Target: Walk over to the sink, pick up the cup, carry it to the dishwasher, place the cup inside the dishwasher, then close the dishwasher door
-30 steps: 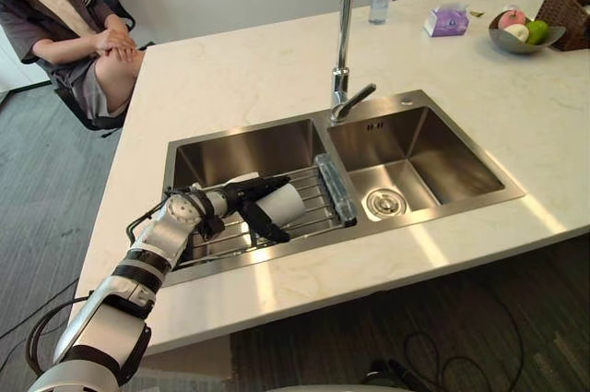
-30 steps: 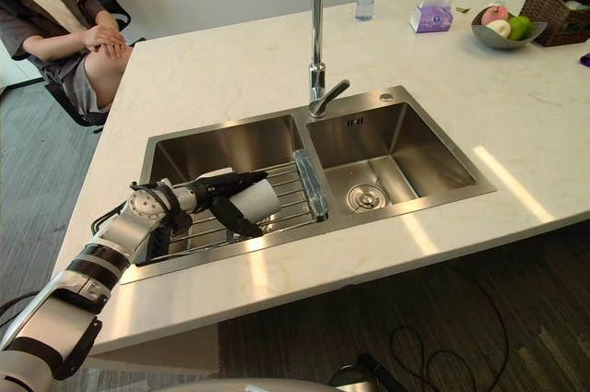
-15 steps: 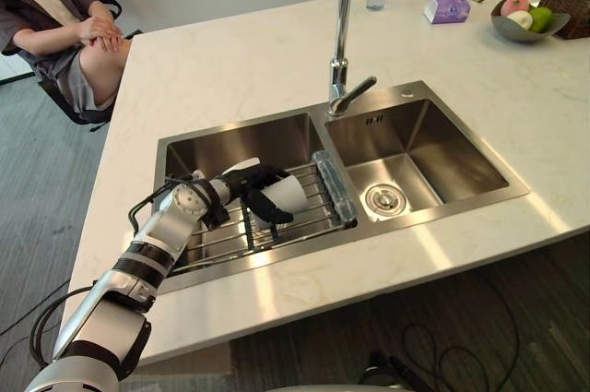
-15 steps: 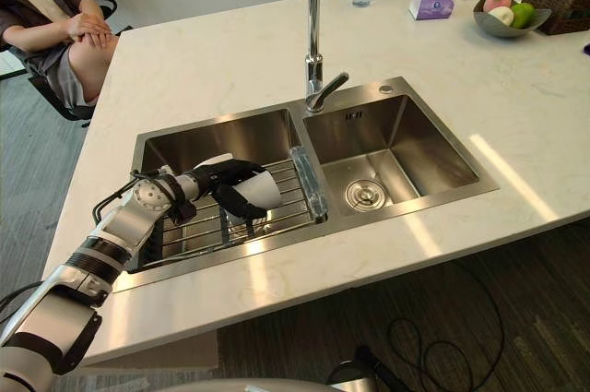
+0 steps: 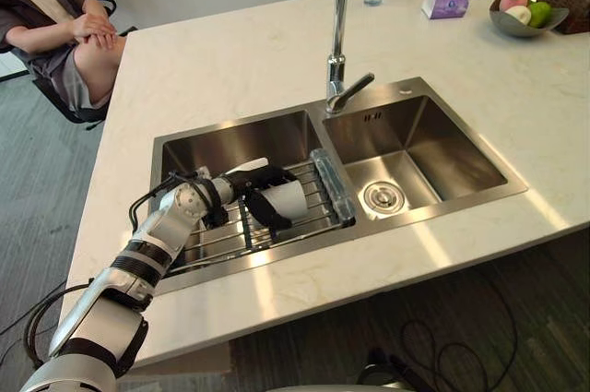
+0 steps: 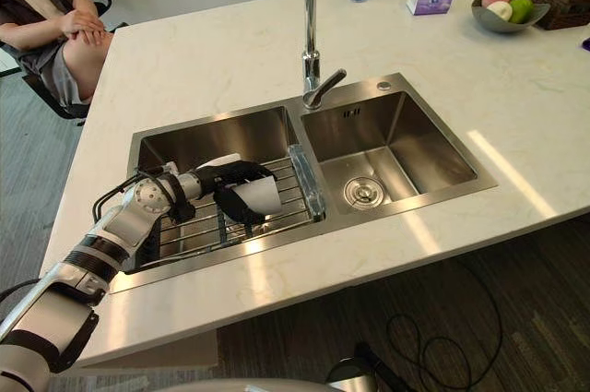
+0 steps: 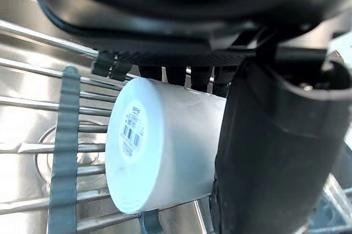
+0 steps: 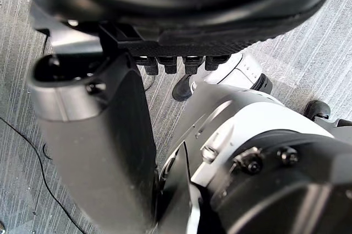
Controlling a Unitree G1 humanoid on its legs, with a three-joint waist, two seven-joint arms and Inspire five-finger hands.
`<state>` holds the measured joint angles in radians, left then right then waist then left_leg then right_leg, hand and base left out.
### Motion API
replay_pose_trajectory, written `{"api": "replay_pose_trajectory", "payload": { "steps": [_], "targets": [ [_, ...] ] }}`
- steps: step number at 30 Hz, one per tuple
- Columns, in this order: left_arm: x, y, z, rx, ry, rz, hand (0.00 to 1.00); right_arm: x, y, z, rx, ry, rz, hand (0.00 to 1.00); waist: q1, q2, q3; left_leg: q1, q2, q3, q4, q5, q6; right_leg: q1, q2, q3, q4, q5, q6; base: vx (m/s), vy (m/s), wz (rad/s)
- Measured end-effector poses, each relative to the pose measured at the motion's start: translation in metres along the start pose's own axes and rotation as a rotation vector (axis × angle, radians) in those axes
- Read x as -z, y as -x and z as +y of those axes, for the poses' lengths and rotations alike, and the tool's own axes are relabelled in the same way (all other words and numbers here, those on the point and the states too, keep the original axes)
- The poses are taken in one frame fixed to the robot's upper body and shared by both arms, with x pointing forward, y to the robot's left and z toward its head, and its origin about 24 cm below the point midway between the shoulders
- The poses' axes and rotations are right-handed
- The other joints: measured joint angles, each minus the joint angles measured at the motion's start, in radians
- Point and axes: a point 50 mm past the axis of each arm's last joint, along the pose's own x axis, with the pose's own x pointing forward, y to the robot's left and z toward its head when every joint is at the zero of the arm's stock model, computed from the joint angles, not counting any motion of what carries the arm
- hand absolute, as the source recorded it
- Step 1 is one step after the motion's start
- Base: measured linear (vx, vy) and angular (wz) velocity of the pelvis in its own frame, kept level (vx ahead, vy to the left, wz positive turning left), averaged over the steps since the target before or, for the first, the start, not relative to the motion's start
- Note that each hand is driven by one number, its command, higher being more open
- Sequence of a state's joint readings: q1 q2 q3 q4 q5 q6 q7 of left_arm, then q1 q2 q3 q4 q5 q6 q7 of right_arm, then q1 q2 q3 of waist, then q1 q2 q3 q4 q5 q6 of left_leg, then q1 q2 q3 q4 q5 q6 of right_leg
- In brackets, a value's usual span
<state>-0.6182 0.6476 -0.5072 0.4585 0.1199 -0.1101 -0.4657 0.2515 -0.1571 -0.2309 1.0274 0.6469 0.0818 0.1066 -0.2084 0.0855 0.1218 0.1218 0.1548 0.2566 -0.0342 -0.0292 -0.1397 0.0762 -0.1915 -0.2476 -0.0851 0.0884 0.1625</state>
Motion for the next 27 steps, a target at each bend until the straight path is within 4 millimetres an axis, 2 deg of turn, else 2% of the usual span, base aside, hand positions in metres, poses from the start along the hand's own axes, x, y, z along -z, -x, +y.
{"api": "replay_pose_trajectory", "payload": {
  "steps": [3, 6, 10, 15, 17, 20, 23, 27],
  "targets": [
    [-0.005, 0.004, -0.003, -0.037, -0.059, -0.037, 0.00, -0.001, 0.000, 0.000, -0.005, 0.001, -0.006, 1.00, 0.000, 0.001, 0.001, -0.007, 0.000, -0.008, 0.001, 0.000, 0.000, -0.001, -0.001, -0.009, 0.000, 0.000, 0.000, 0.00, -0.007, 0.08],
    [-0.011, 0.011, -0.009, -0.119, -0.001, -0.103, 0.00, -0.001, 0.000, -0.001, -0.005, -0.008, -0.008, 1.00, 0.004, 0.002, 0.001, -0.021, -0.002, -0.031, 0.008, 0.001, 0.001, 0.003, -0.004, -0.040, 0.001, 0.000, 0.000, -0.01, -0.008, 0.19],
    [-0.030, 0.032, -0.012, -0.283, 0.108, -0.255, 0.00, 0.001, 0.002, -0.008, 0.011, -0.025, -0.003, 1.00, 0.044, 0.002, 0.001, -0.022, -0.006, -0.076, 0.021, 0.001, 0.002, 0.037, -0.009, -0.104, 0.001, -0.001, -0.001, -0.02, -0.010, 0.31],
    [-0.044, 0.075, 0.011, -0.575, 0.152, -0.410, 0.00, 0.002, 0.004, -0.016, 0.026, -0.044, -0.003, 1.00, 0.114, 0.002, -0.001, -0.038, -0.025, -0.152, 0.033, 0.013, 0.015, 0.084, -0.024, -0.179, 0.004, -0.022, -0.001, -0.07, -0.010, 0.48],
    [-0.050, 0.101, 0.022, -0.707, 0.123, -0.463, 0.00, 0.005, 0.006, -0.022, 0.045, -0.068, 0.003, 1.00, 0.148, 0.001, -0.003, -0.043, -0.031, -0.187, 0.020, 0.025, 0.018, 0.096, -0.030, -0.212, 0.020, -0.036, 0.002, -0.07, -0.011, 0.46],
    [-0.052, 0.127, 0.029, -0.811, 0.141, -0.520, 0.00, 0.007, 0.007, -0.026, 0.060, -0.089, 0.008, 1.00, 0.179, -0.004, -0.018, -0.044, -0.036, -0.210, -0.004, 0.041, 0.021, 0.095, -0.036, -0.234, 0.038, -0.047, 0.006, -0.01, -0.008, 0.29],
    [-0.049, 0.146, 0.031, -0.909, 0.301, -0.609, 0.00, 0.007, 0.006, -0.026, 0.062, -0.108, 0.005, 1.00, 0.207, -0.007, -0.034, -0.043, -0.040, -0.231, -0.025, 0.055, 0.022, 0.094, -0.041, -0.254, 0.059, -0.060, 0.015, 0.02, -0.015, 0.23],
    [-0.027, 0.160, 0.020, -1.049, 0.633, -0.698, 0.00, 0.009, 0.005, -0.021, 0.045, -0.101, 0.007, 1.00, 0.225, -0.015, -0.055, -0.043, -0.039, -0.247, -0.030, 0.057, 0.021, 0.086, -0.045, -0.260, 0.093, -0.086, 0.016, 0.03, -0.021, 0.11]
  ]
}}
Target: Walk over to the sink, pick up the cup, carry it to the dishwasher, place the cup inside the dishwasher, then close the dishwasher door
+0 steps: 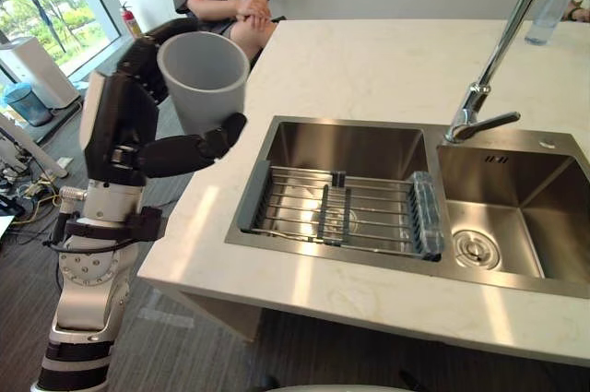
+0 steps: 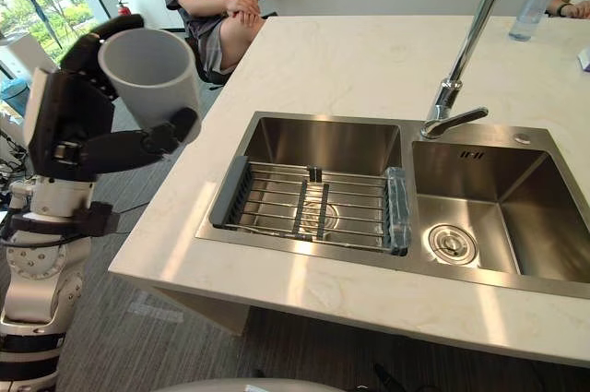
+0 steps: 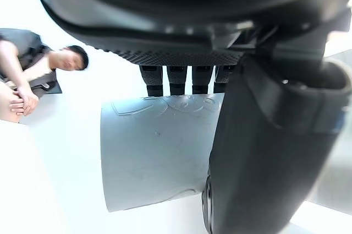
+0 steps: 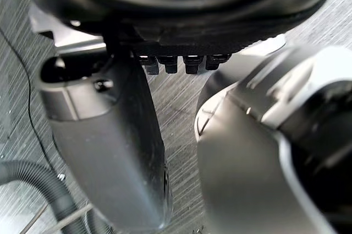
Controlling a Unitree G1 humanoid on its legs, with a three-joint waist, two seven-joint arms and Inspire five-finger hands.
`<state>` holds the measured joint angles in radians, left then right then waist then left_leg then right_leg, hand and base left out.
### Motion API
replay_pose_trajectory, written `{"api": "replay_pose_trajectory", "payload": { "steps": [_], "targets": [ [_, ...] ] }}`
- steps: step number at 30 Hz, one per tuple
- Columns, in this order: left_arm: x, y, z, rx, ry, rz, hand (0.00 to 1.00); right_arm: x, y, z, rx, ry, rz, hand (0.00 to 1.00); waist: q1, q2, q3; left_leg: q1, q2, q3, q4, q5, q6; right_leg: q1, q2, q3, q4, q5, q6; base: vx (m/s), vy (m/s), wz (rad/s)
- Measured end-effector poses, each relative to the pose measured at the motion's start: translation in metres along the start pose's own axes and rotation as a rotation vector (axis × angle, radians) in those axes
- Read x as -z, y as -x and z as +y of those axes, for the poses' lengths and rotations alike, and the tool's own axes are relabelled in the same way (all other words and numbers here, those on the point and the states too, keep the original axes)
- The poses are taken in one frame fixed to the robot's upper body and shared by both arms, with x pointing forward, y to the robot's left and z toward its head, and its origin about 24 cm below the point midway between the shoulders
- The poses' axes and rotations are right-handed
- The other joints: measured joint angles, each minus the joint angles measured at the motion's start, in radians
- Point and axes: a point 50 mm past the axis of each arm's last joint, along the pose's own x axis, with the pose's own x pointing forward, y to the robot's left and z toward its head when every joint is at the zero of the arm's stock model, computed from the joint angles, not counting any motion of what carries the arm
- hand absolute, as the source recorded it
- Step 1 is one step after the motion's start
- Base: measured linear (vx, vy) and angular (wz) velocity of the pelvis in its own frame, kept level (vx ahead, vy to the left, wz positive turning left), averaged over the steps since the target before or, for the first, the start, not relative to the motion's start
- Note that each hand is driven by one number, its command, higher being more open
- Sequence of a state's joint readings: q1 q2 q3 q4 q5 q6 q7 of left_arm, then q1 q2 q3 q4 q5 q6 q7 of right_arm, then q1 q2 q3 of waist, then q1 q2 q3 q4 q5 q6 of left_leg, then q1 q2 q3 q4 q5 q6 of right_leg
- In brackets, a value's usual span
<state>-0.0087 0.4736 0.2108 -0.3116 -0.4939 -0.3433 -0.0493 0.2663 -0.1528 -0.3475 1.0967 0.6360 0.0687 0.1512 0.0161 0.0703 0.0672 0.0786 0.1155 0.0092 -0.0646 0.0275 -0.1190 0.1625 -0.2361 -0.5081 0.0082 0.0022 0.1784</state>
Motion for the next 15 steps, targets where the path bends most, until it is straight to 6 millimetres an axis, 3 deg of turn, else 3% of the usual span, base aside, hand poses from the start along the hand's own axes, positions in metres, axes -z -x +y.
{"api": "replay_pose_trajectory", "payload": {
  "steps": [4, 9, 11, 15],
  "targets": [
    [0.012, 0.026, 0.012, -0.213, 0.197, 0.027, 0.00, 0.004, -0.002, 0.005, -0.001, 0.013, 0.015, 1.00, 0.026, -0.027, -0.008, 0.012, 0.002, -0.002, 0.003, 0.000, 0.000, -0.004, -0.005, 0.004, 0.034, -0.020, -0.003, 0.01, -0.006, 0.01],
    [0.017, 0.049, 0.025, -0.349, 0.271, 0.060, 0.00, 0.009, -0.002, 0.008, 0.010, 0.033, 0.034, 1.00, 0.045, -0.055, -0.004, 0.038, -0.008, -0.003, 0.006, -0.001, 0.001, -0.026, -0.041, 0.022, 0.135, -0.087, -0.004, -0.06, 0.002, 0.00],
    [0.015, 0.056, 0.036, -0.416, 0.305, 0.042, 0.00, 0.015, -0.002, 0.009, 0.011, 0.026, 0.049, 1.00, 0.041, -0.071, -0.007, 0.022, -0.022, -0.030, 0.015, -0.008, 0.007, -0.058, -0.045, 0.080, 0.204, -0.150, 0.000, -0.09, -0.020, 0.30],
    [0.023, 0.066, 0.050, -0.504, 0.329, 0.058, 0.00, 0.035, 0.002, 0.004, 0.027, 0.001, 0.108, 1.00, 0.019, -0.095, -0.015, -0.009, -0.061, -0.134, 0.039, -0.013, 0.009, -0.079, -0.019, 0.218, 0.293, -0.253, -0.031, -0.01, -0.087, 0.74]
  ]
}}
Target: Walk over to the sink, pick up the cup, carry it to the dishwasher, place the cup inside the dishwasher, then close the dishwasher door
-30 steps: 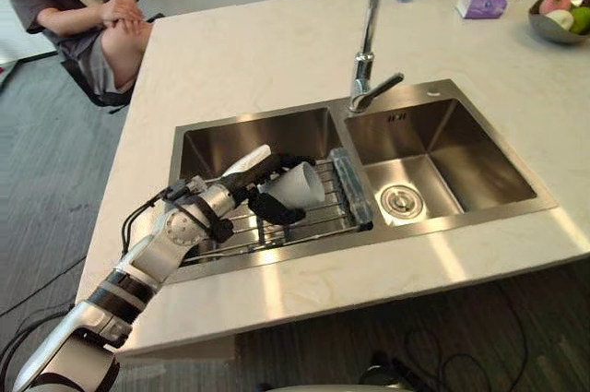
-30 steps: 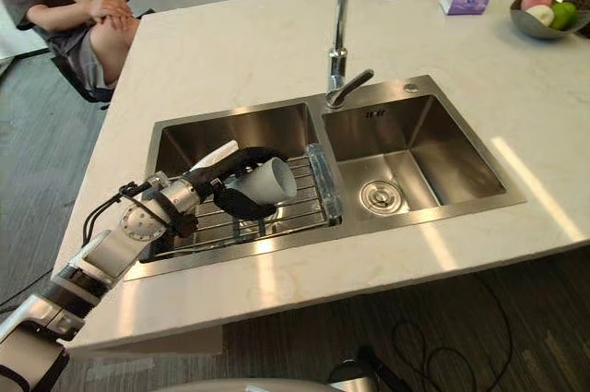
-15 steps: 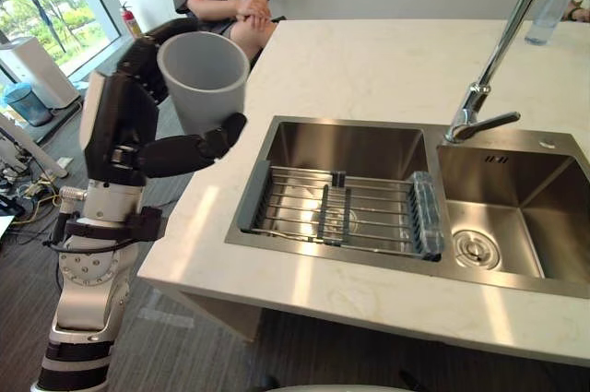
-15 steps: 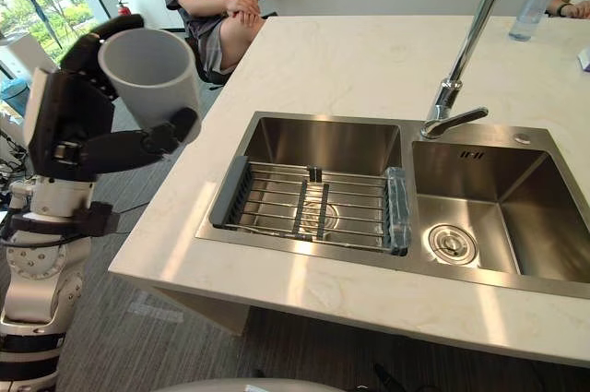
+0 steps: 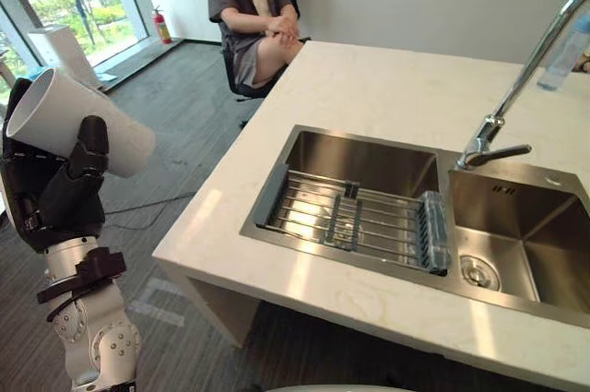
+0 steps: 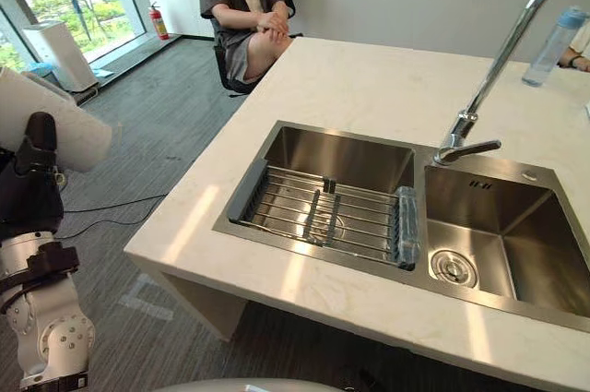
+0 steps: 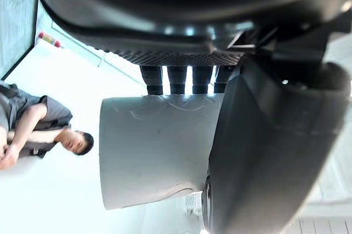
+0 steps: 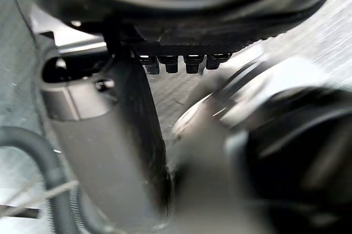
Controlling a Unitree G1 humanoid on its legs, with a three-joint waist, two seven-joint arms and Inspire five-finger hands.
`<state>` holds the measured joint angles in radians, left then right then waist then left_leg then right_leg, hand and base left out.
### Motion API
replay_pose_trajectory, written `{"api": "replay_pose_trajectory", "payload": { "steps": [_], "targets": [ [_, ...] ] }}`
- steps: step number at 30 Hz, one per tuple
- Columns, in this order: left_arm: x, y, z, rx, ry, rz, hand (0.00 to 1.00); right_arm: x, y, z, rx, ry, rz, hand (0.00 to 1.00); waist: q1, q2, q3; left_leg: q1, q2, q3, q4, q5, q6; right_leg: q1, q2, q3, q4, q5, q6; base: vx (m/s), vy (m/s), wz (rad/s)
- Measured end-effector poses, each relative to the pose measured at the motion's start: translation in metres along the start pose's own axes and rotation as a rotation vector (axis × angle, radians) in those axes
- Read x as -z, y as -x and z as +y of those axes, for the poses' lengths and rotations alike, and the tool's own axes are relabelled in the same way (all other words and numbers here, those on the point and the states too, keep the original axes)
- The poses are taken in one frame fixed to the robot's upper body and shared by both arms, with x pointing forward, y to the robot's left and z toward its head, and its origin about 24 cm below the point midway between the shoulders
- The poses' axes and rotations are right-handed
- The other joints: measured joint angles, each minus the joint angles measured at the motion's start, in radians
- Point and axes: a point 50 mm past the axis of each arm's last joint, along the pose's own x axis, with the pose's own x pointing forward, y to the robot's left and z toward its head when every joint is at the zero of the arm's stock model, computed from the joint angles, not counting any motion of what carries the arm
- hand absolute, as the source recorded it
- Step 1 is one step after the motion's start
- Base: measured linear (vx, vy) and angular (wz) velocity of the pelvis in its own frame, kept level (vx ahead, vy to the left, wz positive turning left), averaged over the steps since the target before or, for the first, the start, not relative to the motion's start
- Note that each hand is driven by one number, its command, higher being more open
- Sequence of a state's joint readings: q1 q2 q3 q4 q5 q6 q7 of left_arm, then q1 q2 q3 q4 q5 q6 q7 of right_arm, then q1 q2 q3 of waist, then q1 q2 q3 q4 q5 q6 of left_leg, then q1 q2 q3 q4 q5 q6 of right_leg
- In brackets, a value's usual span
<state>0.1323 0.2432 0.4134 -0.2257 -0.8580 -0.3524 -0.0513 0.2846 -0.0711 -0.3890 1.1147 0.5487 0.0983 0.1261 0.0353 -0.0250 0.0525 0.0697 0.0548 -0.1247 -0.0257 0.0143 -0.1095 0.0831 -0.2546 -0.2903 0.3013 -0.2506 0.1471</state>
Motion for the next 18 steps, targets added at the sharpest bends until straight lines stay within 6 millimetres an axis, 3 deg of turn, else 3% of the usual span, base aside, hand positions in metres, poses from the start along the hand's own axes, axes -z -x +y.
{"api": "replay_pose_trajectory", "payload": {
  "steps": [4, 11, 14, 15, 18],
  "targets": [
    [0.003, 0.003, 0.009, -0.045, -0.004, 0.001, 0.00, -0.003, -0.001, 0.005, -0.010, 0.002, -0.013, 1.00, 0.001, -0.010, -0.004, -0.064, -0.020, -0.086, 0.048, 0.000, -0.014, -0.012, 0.030, 0.090, 0.031, -0.044, -0.014, 0.04, -0.081, 0.67],
    [0.001, 0.005, 0.010, -0.046, -0.012, -0.004, 0.00, -0.014, -0.004, 0.026, -0.069, 0.181, -0.028, 1.00, 0.029, 0.008, 0.022, -0.124, -0.015, -0.085, 0.179, -0.002, -0.012, 0.024, 0.054, 0.069, 0.016, -0.054, -0.029, -0.03, -0.047, 0.19],
    [0.000, 0.005, 0.010, -0.004, -0.020, 0.002, 0.00, -0.018, -0.004, 0.026, -0.070, 0.226, -0.039, 1.00, 0.028, 0.028, 0.034, -0.128, 0.014, 0.007, 0.169, 0.010, 0.005, 0.022, 0.066, 0.032, 0.048, -0.067, -0.055, -0.14, -0.043, 0.38],
    [-0.002, 0.003, 0.009, 0.027, -0.014, -0.003, 0.00, -0.017, -0.004, 0.027, -0.069, 0.276, -0.041, 1.00, 0.025, 0.025, 0.035, -0.127, 0.034, 0.093, 0.131, 0.005, 0.074, 0.012, 0.057, 0.006, 0.062, -0.068, -0.061, -0.12, -0.014, 0.42],
    [-0.006, -0.004, 0.004, 0.103, -0.009, -0.019, 0.00, -0.021, -0.003, 0.027, -0.068, 0.315, -0.066, 1.00, 0.015, 0.017, 0.041, -0.188, 0.085, 0.268, 0.281, -0.046, 0.107, 0.011, 0.019, -0.056, 0.063, -0.057, -0.055, -0.08, 0.000, 0.67]
  ]
}}
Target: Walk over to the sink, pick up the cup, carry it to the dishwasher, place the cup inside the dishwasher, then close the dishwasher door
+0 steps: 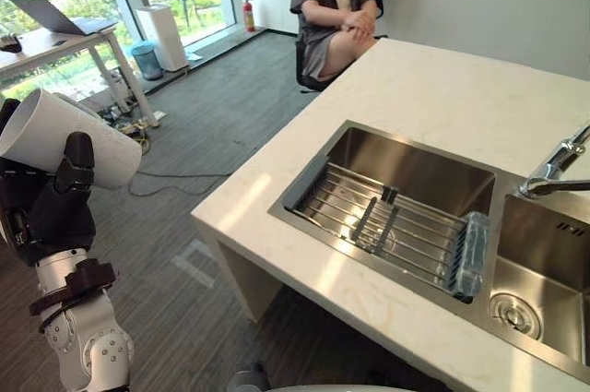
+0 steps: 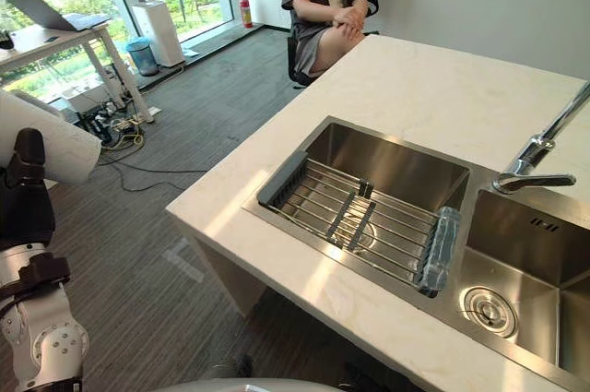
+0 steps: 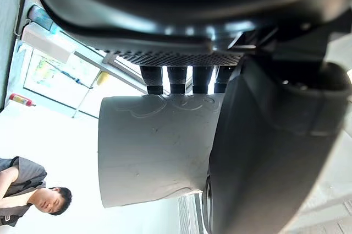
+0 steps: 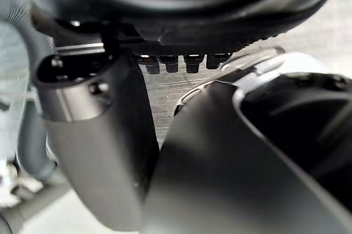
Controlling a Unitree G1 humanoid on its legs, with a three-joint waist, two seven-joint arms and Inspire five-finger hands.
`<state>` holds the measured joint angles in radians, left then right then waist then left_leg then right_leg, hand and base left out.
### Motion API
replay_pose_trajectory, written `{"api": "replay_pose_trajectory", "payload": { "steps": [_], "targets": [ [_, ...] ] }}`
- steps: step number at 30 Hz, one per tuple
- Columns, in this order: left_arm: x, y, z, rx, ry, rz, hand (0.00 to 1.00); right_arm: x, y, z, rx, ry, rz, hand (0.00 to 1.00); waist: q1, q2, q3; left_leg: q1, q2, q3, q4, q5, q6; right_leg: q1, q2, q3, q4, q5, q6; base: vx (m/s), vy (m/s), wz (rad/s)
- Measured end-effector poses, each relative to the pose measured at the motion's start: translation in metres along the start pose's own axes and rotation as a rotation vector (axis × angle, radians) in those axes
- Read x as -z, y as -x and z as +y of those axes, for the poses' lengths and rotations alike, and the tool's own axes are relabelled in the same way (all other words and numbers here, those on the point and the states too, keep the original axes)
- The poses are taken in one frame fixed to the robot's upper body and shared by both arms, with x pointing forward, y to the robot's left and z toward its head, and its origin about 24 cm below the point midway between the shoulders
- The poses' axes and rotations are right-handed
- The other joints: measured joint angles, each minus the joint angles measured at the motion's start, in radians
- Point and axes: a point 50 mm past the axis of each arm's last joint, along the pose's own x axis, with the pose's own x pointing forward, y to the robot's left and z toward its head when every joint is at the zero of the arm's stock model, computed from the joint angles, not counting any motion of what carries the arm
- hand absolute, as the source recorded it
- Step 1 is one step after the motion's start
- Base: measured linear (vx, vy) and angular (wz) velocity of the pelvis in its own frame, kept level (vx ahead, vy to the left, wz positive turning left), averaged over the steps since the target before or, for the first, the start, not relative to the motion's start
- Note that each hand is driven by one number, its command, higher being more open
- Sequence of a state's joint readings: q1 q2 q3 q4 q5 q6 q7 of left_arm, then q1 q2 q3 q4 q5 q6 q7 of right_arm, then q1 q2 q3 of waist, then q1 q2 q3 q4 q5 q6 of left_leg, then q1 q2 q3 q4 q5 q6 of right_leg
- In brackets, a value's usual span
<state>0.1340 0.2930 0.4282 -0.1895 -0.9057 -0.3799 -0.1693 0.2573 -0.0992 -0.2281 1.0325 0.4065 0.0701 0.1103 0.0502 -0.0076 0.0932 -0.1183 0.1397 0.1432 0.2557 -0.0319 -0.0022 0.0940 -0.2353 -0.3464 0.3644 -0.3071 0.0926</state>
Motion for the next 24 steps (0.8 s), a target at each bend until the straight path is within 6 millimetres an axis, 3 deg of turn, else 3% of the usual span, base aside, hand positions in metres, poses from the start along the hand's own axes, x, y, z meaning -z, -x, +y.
{"api": "replay_pose_trajectory", "payload": {
  "steps": [1, 2, 3, 4, 5, 6, 7, 9, 10, 11, 13, 15, 17, 18, 19, 20, 21, 22, 23, 24],
  "targets": [
    [-0.002, -0.004, -0.003, 0.036, -0.004, -0.008, 0.00, 0.000, 0.000, -0.002, 0.005, -0.002, 0.001, 1.00, -0.004, 0.004, -0.003, -0.002, 0.013, 0.055, 0.069, -0.008, 0.014, 0.012, -0.019, -0.026, 0.000, 0.003, 0.007, -0.01, 0.094, 0.88],
    [0.000, -0.010, -0.007, 0.064, 0.007, -0.017, 0.00, -0.002, 0.002, -0.010, 0.023, -0.013, -0.009, 1.00, -0.010, 0.035, -0.014, -0.002, 0.022, 0.117, 0.084, -0.012, 0.024, 0.024, -0.009, -0.055, 0.010, -0.001, 0.016, 0.02, 0.082, 0.96],
    [0.002, -0.015, -0.010, 0.077, 0.017, -0.022, 0.00, -0.002, 0.001, -0.010, 0.025, -0.031, -0.010, 1.00, -0.018, 0.040, -0.014, -0.013, 0.012, 0.126, 0.085, -0.006, 0.021, 0.022, -0.012, -0.058, 0.011, -0.013, 0.006, -0.02, 0.076, 1.30],
    [0.012, -0.024, -0.015, 0.082, 0.049, -0.015, 0.00, -0.004, 0.000, -0.009, 0.022, -0.044, -0.008, 1.00, -0.032, 0.050, -0.013, -0.032, -0.019, 0.098, 0.039, 0.031, 0.061, 0.017, 0.027, -0.034, -0.014, -0.033, -0.032, -0.13, 0.016, 1.66],
    [0.023, -0.029, -0.019, 0.075, 0.079, 0.004, 0.00, -0.003, -0.001, -0.008, 0.018, -0.058, -0.001, 1.00, -0.064, 0.052, -0.016, -0.024, -0.068, 0.045, -0.086, 0.113, 0.100, 0.020, 0.077, -0.014, -0.071, -0.015, -0.076, -0.14, -0.013, 2.37],
    [0.033, -0.034, -0.024, 0.067, 0.117, 0.018, 0.00, 0.000, -0.001, -0.006, 0.018, -0.094, -0.003, 1.00, -0.104, 0.037, -0.021, -0.017, -0.045, 0.226, -0.096, 0.023, 0.200, 0.030, 0.060, -0.068, -0.119, 0.046, -0.053, -0.14, -0.052, 2.50],
    [0.047, -0.040, -0.033, 0.072, 0.157, 0.045, 0.00, -0.004, -0.001, -0.007, 0.024, -0.135, -0.024, 1.00, -0.111, 0.046, -0.008, -0.012, 0.071, 0.493, 0.065, -0.036, 0.190, 0.038, 0.026, -0.155, -0.100, 0.048, -0.046, -0.04, -0.034, 2.12],
    [0.073, -0.034, -0.043, 0.095, 0.180, 0.155, 0.00, -0.003, 0.002, -0.022, 0.075, -0.205, -0.032, 1.00, -0.125, 0.058, -0.005, 0.095, 0.193, 0.739, 0.161, -0.003, 0.190, 0.065, -0.018, -0.255, -0.052, 0.046, -0.049, 0.03, 0.092, 1.74],
    [0.086, -0.029, -0.057, 0.146, 0.205, 0.216, 0.00, -0.007, 0.005, -0.033, 0.115, -0.236, -0.046, 1.00, -0.133, 0.077, -0.005, 0.139, 0.190, 0.758, 0.140, 0.022, 0.129, 0.093, -0.049, -0.301, -0.031, 0.038, -0.039, 0.09, 0.174, 1.56],
    [0.090, -0.027, -0.065, 0.175, 0.218, 0.235, 0.00, -0.009, 0.005, -0.037, 0.130, -0.251, -0.050, 1.00, -0.135, 0.078, 0.005, 0.141, 0.163, 0.754, 0.125, 0.019, 0.123, 0.107, -0.062, -0.311, -0.036, 0.041, -0.036, 0.10, 0.215, 1.26],
    [0.095, -0.025, -0.084, 0.251, 0.236, 0.257, 0.00, -0.017, 0.004, -0.038, 0.138, -0.280, -0.056, 1.00, -0.132, 0.079, 0.006, 0.160, 0.081, 0.680, 0.022, -0.014, 0.055, 0.145, -0.078, -0.331, -0.056, 0.071, -0.012, 0.09, 0.270, 0.77],
    [0.097, -0.025, -0.090, 0.268, 0.245, 0.265, 0.00, -0.020, 0.002, -0.034, 0.127, -0.266, -0.049, 1.00, -0.124, 0.075, 0.005, 0.192, 0.032, 0.663, -0.049, -0.019, 0.030, 0.162, -0.102, -0.339, -0.036, 0.080, -0.001, 0.04, 0.286, 0.41],
    [0.100, -0.019, -0.110, 0.330, 0.294, 0.293, 0.00, -0.023, 0.001, -0.033, 0.142, -0.191, -0.037, 1.00, -0.114, 0.062, 0.004, 0.209, -0.048, 0.610, -0.113, -0.019, 0.028, 0.169, -0.165, -0.340, 0.035, 0.101, 0.009, -0.01, 0.266, 0.75],
    [0.100, -0.016, -0.119, 0.354, 0.318, 0.299, 0.00, -0.024, 0.001, -0.035, 0.153, -0.178, -0.038, 1.00, -0.114, 0.062, 0.004, 0.209, -0.064, 0.589, -0.123, -0.021, 0.032, 0.169, -0.184, -0.338, 0.070, 0.111, 0.013, 0.02, 0.188, 1.32],
    [0.103, -0.005, -0.142, 0.421, 0.382, 0.337, 0.00, -0.023, 0.003, -0.040, 0.179, -0.173, -0.028, 1.00, -0.115, 0.061, 0.004, 0.214, -0.102, 0.515, -0.136, -0.031, 0.046, 0.152, -0.237, -0.318, 0.206, 0.167, 0.019, 0.05, 0.127, 1.32],
    [0.105, 0.002, -0.151, 0.445, 0.409, 0.359, 0.00, -0.023, 0.003, -0.043, 0.188, -0.167, -0.021, 1.00, -0.115, 0.062, 0.003, 0.217, -0.118, 0.483, -0.141, -0.034, 0.050, 0.134, -0.258, -0.291, 0.277, 0.212, 0.014, 0.13, 0.195, 1.76],
    [0.109, 0.017, -0.166, 0.475, 0.461, 0.408, 0.00, -0.023, 0.004, -0.046, 0.191, -0.158, -0.018, 1.00, -0.114, 0.064, 0.002, 0.233, -0.136, 0.417, -0.168, -0.038, 0.055, 0.074, -0.279, -0.191, 0.409, 0.350, -0.054, 0.15, 0.157, 1.51],
    [0.113, 0.029, -0.174, 0.482, 0.496, 0.448, 0.00, -0.026, 0.004, -0.043, 0.177, -0.144, -0.027, 1.00, -0.117, 0.068, -0.001, 0.240, -0.149, 0.361, -0.185, -0.043, 0.069, 0.020, -0.268, -0.095, 0.503, 0.417, -0.120, 0.20, 0.156, 1.98],
    [0.119, 0.043, -0.179, 0.482, 0.519, 0.501, 0.00, -0.032, 0.001, -0.035, 0.146, -0.106, -0.045, 1.00, -0.127, 0.064, 0.000, 0.230, -0.160, 0.276, -0.182, -0.048, 0.087, -0.057, -0.191, 0.039, 0.595, 0.264, -0.103, 0.16, 0.056, 1.81],
    [0.124, 0.051, -0.183, 0.485, 0.525, 0.535, 0.00, -0.034, 0.000, -0.032, 0.136, -0.089, -0.050, 1.00, -0.135, 0.065, 0.002, 0.220, -0.163, 0.224, -0.180, -0.051, 0.088, -0.092, -0.136, 0.092, 0.616, 0.211, -0.099, 0.20, 0.024, 2.48]
  ]
}}
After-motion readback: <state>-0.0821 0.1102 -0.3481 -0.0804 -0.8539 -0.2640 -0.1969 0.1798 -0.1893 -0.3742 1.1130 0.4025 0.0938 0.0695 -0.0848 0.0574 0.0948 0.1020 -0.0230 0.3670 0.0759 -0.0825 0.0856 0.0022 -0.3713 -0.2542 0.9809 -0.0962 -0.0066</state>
